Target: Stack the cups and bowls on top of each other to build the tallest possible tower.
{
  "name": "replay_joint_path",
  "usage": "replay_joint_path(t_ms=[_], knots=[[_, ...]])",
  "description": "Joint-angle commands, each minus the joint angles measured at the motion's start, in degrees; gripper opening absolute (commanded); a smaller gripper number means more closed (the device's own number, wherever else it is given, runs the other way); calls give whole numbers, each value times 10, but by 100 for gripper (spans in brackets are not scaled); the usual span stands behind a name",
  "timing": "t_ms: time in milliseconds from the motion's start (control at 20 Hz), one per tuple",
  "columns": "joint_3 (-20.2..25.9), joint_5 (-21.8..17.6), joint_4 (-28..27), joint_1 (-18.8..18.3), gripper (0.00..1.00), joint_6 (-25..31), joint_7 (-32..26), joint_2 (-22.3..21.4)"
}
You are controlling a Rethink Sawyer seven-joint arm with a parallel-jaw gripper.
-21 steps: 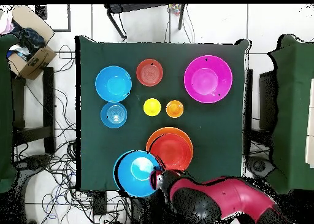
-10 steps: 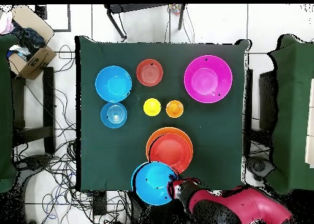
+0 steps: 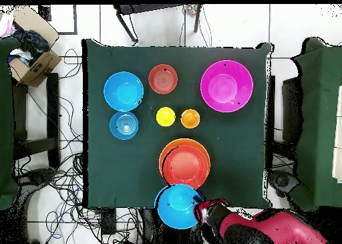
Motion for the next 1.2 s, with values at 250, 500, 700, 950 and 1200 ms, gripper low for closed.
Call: replay_joint_path(t_ms=[250, 500, 700, 950, 1200], knots=[[2, -95, -77, 9, 0, 65, -212, 82], [5, -112, -94, -1, 0, 62, -241, 105], [-2, -147, -113, 9, 0, 49, -255, 116], [-9, -163, -125, -1, 0, 49, -284, 140], [-5, -174, -118, -2, 0, 38, -279, 134]])
